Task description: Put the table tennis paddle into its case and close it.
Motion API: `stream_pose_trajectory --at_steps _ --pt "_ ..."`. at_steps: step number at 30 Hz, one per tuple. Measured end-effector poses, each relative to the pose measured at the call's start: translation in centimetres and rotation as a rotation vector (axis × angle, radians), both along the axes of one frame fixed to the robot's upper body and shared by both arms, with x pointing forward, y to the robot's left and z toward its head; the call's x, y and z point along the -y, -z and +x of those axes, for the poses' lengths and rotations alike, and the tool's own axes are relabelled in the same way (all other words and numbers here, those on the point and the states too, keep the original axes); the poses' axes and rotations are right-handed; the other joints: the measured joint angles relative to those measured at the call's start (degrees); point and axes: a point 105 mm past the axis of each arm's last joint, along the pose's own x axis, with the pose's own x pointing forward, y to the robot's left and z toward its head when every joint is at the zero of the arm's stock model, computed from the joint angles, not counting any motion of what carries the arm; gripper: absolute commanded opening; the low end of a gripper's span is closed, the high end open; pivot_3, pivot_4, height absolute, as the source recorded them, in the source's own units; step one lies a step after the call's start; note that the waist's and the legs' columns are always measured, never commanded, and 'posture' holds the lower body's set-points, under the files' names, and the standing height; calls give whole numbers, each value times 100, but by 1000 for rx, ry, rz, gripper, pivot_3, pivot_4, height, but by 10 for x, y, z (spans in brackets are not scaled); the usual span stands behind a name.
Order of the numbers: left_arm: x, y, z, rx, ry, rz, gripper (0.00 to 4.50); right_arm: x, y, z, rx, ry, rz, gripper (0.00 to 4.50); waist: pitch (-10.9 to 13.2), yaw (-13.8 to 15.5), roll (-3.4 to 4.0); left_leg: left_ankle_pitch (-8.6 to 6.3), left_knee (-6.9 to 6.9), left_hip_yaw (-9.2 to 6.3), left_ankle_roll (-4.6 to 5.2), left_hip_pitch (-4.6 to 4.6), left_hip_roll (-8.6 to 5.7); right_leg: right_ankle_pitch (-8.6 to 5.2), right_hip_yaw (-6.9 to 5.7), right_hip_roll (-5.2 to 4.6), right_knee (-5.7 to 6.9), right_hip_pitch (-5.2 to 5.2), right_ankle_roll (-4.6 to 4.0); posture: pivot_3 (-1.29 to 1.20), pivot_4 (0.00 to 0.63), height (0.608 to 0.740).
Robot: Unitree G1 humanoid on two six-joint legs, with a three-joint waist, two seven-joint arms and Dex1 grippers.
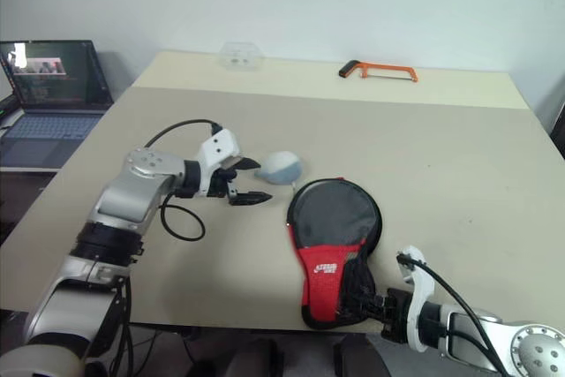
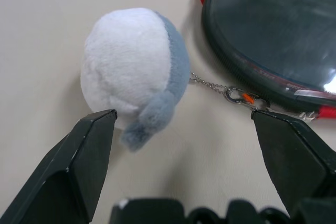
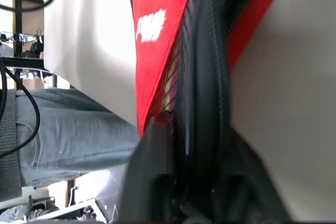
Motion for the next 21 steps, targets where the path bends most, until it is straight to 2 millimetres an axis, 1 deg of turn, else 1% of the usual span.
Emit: stream_pose_trajectory --at_steps 7,9,11,13,14,15,16,17,18,20,21 --pt "0 -2 1 13 3 5 4500 6 -5 2 21 -20 2 4428 0 2 0 0 2 0 0 0 0 1 0 0 0 3 -1 0 150 740" --pt "-1 -1 2 9 -1 5 4500 9 -6 -2 35 -62 -19 4471 0 3 0 0 3 -2 0 2 0 1 -2 0 0 5 -1 0 150 740" --pt "-1 1 3 3 -4 1 4500 18 -4 -5 86 -145 -111 4471 0 4 1 0 9 -1 0 1 -2 1 -1 -1 1 5 0 0 150 740" --pt "1 0 4 5 -2 -3 4500 49 -2 -1 174 -230 -313 4471 1 16 2 0 18 0 0 0 -5 3 -1 -3 -2 9 7 0 150 740" --pt "1 0 5 5 -7 -3 4500 67 -6 6 239 -264 -412 4471 2 20 -1 0 22 -1 0 2 -4 4 -4 -3 -3 12 8 0 150 740" --pt "1 -1 5 7 -9 -4 4500 81 -11 13 291 -282 -476 4471 2 21 -4 0 26 -3 0 2 -4 4 -6 -3 -4 13 9 0 150 740" --pt "1 -2 6 10 -12 -7 4500 92 -19 20 354 -306 -523 4471 3 20 -5 0 27 -3 0 2 -4 4 -7 -2 -3 13 9 0 150 740" --pt "2 -3 8 14 -20 -13 4500 98 -27 25 402 -324 -547 4471 3 20 -5 0 27 -5 0 2 -4 4 -8 -1 -3 14 9 0 150 740" --pt "2 -5 11 19 -32 -25 4500 105 -39 33 474 -336 -568 4471 3 14 -6 0 28 -6 0 2 -4 4 -9 0 -2 14 9 0 150 740" --pt "2 -10 13 35 -46 -38 4500 109 -68 51 617 -332 -603 4471 4 -11 -7 0 30 -3 0 6 -3 4 -4 1 0 16 9 0 150 740" --pt "1 -12 14 42 -52 -39 4500 105 -84 60 704 -316 -605 4471 5 -23 -7 0 32 -3 0 6 -1 5 -4 3 0 15 8 0 150 740"
